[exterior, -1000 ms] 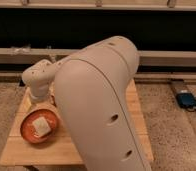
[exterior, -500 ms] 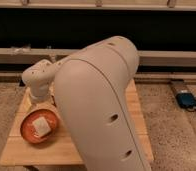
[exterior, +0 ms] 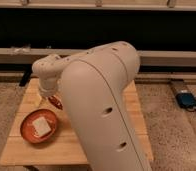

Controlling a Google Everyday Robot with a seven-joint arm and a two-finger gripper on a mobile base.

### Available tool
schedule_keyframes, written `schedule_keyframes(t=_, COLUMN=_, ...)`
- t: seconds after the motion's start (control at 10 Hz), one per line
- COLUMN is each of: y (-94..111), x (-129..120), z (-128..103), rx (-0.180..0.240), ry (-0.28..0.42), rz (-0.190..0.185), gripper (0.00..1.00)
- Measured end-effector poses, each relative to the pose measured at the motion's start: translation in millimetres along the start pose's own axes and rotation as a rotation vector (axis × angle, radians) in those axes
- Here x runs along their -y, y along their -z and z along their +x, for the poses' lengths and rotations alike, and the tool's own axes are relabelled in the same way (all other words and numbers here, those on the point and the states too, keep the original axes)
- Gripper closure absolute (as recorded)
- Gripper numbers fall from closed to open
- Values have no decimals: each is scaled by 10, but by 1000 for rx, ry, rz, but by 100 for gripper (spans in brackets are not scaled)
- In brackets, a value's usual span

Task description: Place the eraser in the ceramic cup

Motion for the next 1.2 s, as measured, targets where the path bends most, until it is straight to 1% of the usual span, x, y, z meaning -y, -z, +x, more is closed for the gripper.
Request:
schedule_keyframes(t=0.2, y=-22, x=445, z=19, rx=-22, ry=-52, rz=34, gripper=20)
schedule_keyframes(t=0.3, y=-72, x=639, z=45, rx=-31, ry=-82, rz=53, gripper=20)
schedule_keyframes(t=0.4, y=-152, x=743, z=82, rx=-43, ry=-105, rz=70, gripper=20)
schedule_keyframes(t=0.5, y=-252, x=834, z=80, rx=-43, ry=-130, rz=88, gripper=20)
schedule_keyframes(t=0.7, y=-438, x=1029, z=8, rx=-26, ry=-180, rz=141, gripper=20)
schedule_keyframes(t=0.8, y=-498, x=1108, z=-60, rx=-19, ry=-202, rz=171, gripper=20)
schedule_keyframes(t=1.0, y=-581, x=1203, z=-149, rx=-15, ry=-233, rz=206, gripper=20)
schedule_keyframes(t=1.2, y=-670, x=1412, z=-152, rx=-33, ry=-280, rz=250, gripper=20)
